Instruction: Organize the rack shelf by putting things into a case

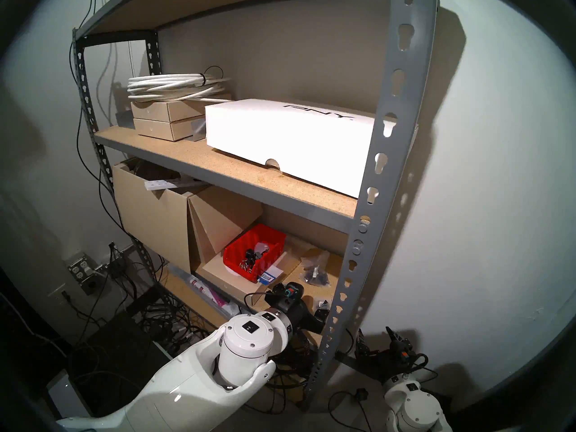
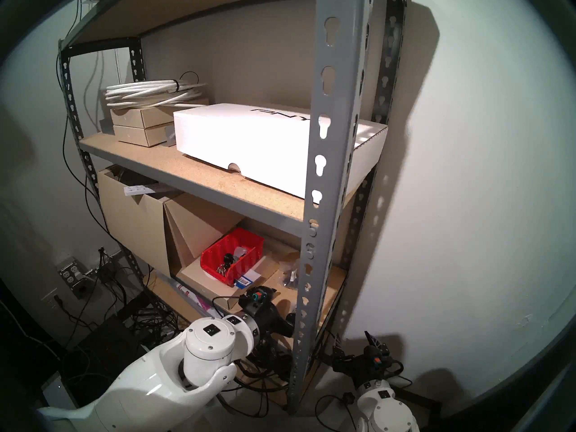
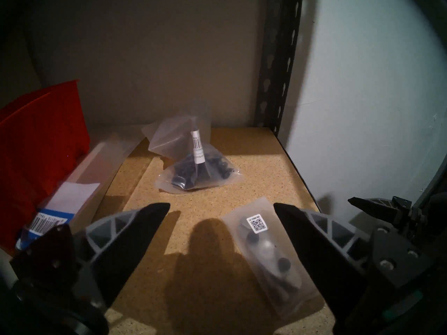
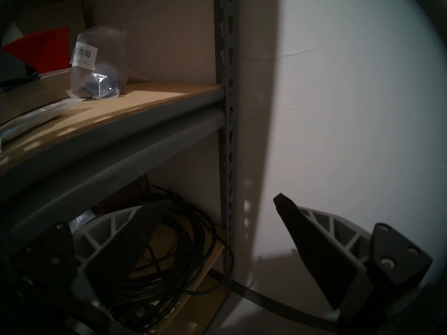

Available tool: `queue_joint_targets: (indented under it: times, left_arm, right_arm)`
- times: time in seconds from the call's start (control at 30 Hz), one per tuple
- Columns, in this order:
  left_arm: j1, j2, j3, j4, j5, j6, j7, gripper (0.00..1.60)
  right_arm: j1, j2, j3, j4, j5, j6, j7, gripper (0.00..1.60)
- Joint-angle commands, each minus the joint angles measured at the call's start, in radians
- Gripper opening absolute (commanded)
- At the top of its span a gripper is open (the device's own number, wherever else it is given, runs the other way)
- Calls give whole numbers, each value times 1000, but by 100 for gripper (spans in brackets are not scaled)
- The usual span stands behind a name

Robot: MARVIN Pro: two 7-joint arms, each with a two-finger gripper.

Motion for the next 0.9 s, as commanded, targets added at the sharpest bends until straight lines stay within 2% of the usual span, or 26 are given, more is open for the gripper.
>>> queue_joint_targets:
  times: [0.0, 0.2, 0.87]
  left_arm:
    - [-25, -31, 13, 1, 7, 5, 1, 160]
    - [-22, -40, 22, 12, 23, 18, 19, 160]
    - [0, 4, 34, 18, 34, 36, 25, 160]
  right_arm:
    - [0, 0, 0, -18, 0, -1, 0, 160]
    - [0, 0, 0, -18, 0, -1, 0, 160]
    - [0, 0, 0, -18, 0, -1, 0, 160]
